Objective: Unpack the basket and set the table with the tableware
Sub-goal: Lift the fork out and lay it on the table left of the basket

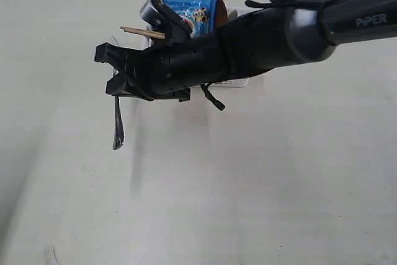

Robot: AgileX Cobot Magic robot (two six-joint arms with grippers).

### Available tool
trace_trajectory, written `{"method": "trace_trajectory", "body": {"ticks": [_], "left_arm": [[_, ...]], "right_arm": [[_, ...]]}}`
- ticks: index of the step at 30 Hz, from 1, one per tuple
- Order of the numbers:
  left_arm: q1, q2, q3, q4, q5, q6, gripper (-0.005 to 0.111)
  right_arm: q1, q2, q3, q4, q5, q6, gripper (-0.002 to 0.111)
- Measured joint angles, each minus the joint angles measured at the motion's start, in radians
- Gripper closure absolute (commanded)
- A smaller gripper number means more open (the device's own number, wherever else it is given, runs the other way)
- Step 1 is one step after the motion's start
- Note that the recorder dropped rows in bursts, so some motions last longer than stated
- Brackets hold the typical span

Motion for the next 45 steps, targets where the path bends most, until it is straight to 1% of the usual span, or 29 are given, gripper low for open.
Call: {"method": "trace_trajectory", "body": {"ticks": [9,18,25,29,37,45], "left_arm": [[0.0,0.0,0.0,0.0,0.0,0.0,0.107],[0.0,0.0,0.0,0.0,0.0,0.0,0.107],[0.0,0.0,0.0,0.0,0.0,0.0,0.107],[0.0,0.0,0.0,0.0,0.0,0.0,0.107],[0.0,0.0,0.0,0.0,0.0,0.0,0.107],[0.0,0.0,0.0,0.0,0.0,0.0,0.107]], "right_arm": [[0.039,0.088,-0.012,0.002,-0.084,0.134,0.109],[0.162,0.099,-0.029,0.002,-0.284,0.163,0.109],[0.168,0.101,-0.065,0.002,-0.335,0.207,0.109],[0.168,0.117,-0.071,0.004,-0.344,0.225,0.109],[0.168,0.183,-0.075,0.006,-0.284,0.227,0.108],[0.168,0.191,-0.081,0.018,-0.265,0.219,0.108]]}}
